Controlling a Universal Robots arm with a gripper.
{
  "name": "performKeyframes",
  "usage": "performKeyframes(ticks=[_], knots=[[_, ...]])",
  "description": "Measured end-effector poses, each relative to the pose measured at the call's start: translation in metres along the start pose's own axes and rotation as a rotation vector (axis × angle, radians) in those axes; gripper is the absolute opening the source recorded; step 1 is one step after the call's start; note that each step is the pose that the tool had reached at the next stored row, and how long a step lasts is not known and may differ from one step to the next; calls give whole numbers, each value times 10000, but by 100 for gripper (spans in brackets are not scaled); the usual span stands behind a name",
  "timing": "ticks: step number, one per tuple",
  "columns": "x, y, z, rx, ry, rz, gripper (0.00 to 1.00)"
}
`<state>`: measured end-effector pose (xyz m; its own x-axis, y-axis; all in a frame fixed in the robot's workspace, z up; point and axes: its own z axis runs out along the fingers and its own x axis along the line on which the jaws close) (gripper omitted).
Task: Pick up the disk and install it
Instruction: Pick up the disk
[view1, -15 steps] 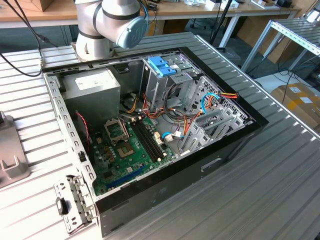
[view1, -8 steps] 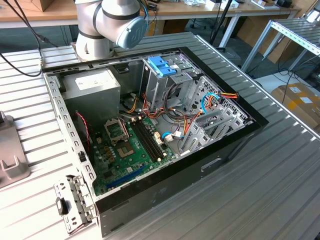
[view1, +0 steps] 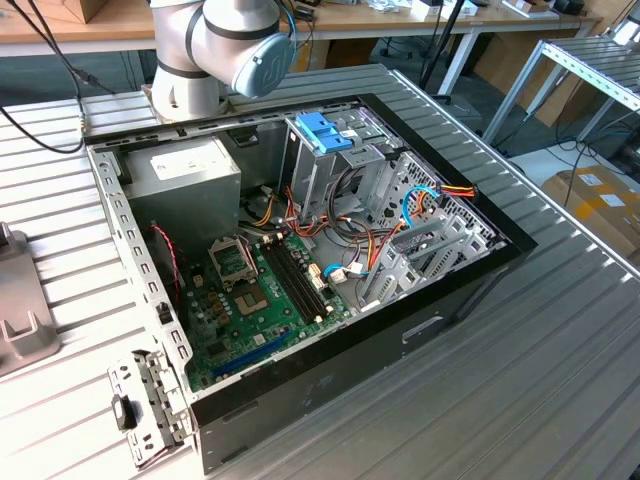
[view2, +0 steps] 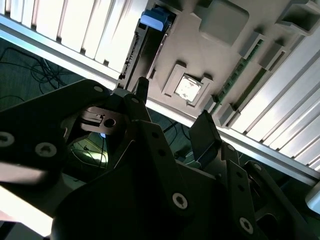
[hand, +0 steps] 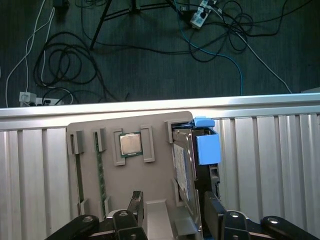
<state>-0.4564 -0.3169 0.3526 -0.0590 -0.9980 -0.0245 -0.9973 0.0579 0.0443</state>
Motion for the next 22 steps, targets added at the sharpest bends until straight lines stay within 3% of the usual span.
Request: performKeyframes(ticks=[22], knots=[[-24,21,25,-1,0,0,60]])
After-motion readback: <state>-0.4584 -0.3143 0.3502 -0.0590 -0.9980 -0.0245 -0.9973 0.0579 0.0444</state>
